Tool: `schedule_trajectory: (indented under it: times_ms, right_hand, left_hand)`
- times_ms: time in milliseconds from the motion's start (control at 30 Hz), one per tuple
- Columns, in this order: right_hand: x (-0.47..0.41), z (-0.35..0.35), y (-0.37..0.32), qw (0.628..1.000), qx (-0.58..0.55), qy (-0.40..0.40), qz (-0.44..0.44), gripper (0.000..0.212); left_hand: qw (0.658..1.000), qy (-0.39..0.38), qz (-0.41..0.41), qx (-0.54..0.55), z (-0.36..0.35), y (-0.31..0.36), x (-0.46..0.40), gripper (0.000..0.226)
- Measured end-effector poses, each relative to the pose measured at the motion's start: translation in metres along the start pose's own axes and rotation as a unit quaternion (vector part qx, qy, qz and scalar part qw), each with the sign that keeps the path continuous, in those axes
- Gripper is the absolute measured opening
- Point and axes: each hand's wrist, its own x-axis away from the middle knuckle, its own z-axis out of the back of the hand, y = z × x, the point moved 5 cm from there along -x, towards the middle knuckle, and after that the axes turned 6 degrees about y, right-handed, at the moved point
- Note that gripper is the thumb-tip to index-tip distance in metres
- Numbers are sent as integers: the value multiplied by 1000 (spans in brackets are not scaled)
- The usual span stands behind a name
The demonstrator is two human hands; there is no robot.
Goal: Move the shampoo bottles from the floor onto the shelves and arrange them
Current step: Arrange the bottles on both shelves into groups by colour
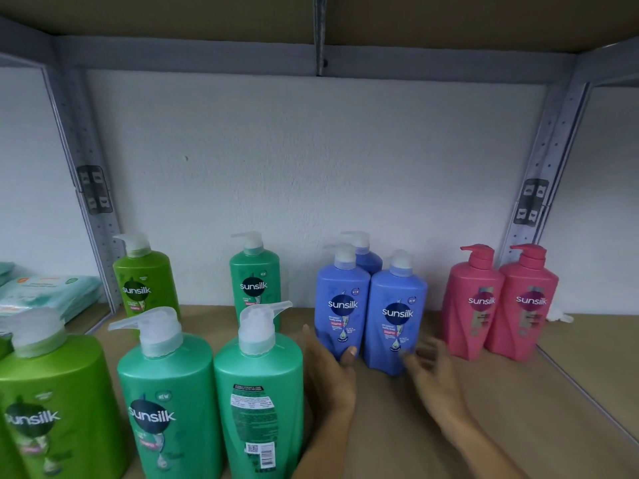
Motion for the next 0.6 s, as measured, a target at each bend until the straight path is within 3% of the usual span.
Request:
schedule_trajectory:
  times_ms: [67, 200, 367, 500, 600]
  right_hand:
    - [3, -4, 5, 999, 31, -43, -8, 38]
    - [-2, -4, 3, 998, 38, -41, -8, 43]
    - [-7, -2, 3, 997, 49, -52, 0, 44]
    - [-14, 0, -10, 997, 44, -69, 4, 47]
    - [-26, 11, -55, 998, -11, -25, 62, 39]
  left_hand:
    - [999, 30, 0, -15, 5, -5, 0, 75]
    - [996, 83, 10, -32, 16, 1, 10, 56]
    - [998, 37, -33, -27, 6, 11, 24, 36]
    - [998, 42, -21, -35, 1, 13, 32, 31]
    - [999, 25, 10, -36, -5, 15, 43, 25]
